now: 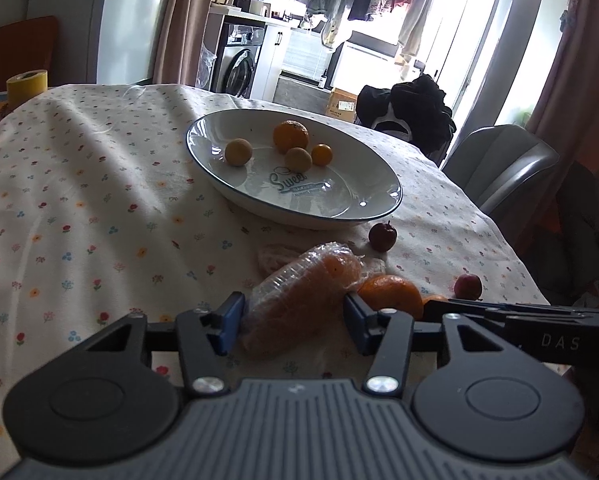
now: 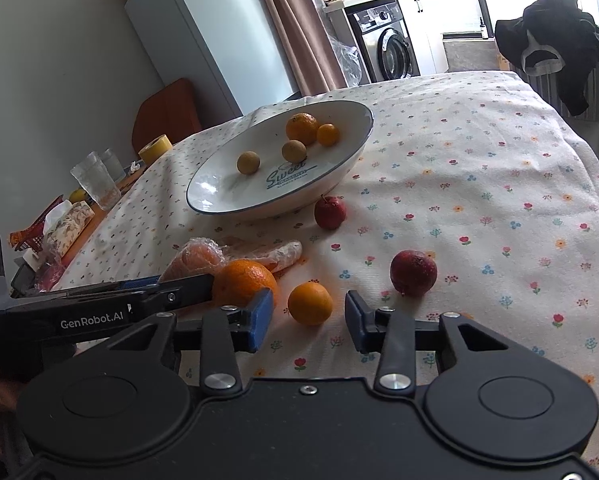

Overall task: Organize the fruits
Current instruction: 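Grasp the plastic-wrapped pink pomelo piece with the left gripper while the right grasps a small orange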

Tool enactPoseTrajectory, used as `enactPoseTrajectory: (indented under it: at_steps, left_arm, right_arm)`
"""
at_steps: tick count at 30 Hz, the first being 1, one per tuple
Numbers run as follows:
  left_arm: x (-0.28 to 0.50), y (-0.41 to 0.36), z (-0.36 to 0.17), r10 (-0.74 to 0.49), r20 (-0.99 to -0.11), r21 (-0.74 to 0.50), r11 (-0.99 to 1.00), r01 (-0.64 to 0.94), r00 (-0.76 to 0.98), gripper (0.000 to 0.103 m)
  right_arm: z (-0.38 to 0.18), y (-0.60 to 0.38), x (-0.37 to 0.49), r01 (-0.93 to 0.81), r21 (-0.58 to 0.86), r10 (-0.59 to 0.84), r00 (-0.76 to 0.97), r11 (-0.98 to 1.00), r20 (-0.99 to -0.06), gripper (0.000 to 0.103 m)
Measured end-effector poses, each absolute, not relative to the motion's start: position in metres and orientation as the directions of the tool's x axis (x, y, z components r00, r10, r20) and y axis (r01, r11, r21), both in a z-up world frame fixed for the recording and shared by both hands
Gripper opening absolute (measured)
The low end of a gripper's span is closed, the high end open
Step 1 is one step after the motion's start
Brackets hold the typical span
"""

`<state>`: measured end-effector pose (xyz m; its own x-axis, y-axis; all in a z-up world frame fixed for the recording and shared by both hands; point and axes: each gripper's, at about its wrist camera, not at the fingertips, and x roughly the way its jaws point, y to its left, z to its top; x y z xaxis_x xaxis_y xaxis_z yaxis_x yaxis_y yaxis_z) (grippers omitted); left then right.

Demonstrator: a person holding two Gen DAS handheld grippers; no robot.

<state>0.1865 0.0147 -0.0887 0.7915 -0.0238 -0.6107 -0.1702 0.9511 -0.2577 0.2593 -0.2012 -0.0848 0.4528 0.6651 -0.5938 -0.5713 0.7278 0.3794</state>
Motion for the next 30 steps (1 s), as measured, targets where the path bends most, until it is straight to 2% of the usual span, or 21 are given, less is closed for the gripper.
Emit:
enactPoseTrajectory:
  at_steps: [3, 5, 8, 10, 14, 30]
  left_arm:
    - [0.183, 0.018, -0.087, -0.041, -0.604, -0.288, 0.943, -0.170, 0.796, 0.047]
    - [0.179, 0.019, -0.085, -0.041, -0.594, -0.296, 0.940, -0.170, 0.803, 0.036]
    - [0.173, 0.022, -0.081, -0.057, -0.576, -0.319, 0.934, -0.161, 0.815, 0.030]
    - [0.170, 0.023, -0.078, -0.067, -0.564, -0.333, 0.930, -0.153, 0.823, 0.027]
    - [0.163, 0.024, -0.073, -0.086, -0.536, -0.360, 0.923, -0.135, 0.840, 0.021]
    - [0.134, 0.038, -0.052, -0.050, -0.460, -0.387, 0.910, -0.150, 0.887, 0.018]
  right_arm:
    - [-0.085, -0.201, 0.260, -0.574, 0.375, 0.664, 0.455, 0.728, -0.594, 0.039]
    - [-0.086, -0.201, 0.260, -0.574, 0.374, 0.664, 0.457, 0.729, -0.592, 0.038]
    - [-0.087, -0.199, 0.260, -0.575, 0.366, 0.660, 0.466, 0.732, -0.589, 0.033]
    - [-0.088, -0.199, 0.260, -0.569, 0.364, 0.656, 0.476, 0.738, -0.586, 0.025]
    - [-0.088, -0.199, 0.261, -0.558, 0.369, 0.651, 0.476, 0.743, -0.591, 0.023]
    - [-0.068, -0.200, 0.245, -0.563, 0.342, 0.642, 0.510, 0.752, -0.572, 0.023]
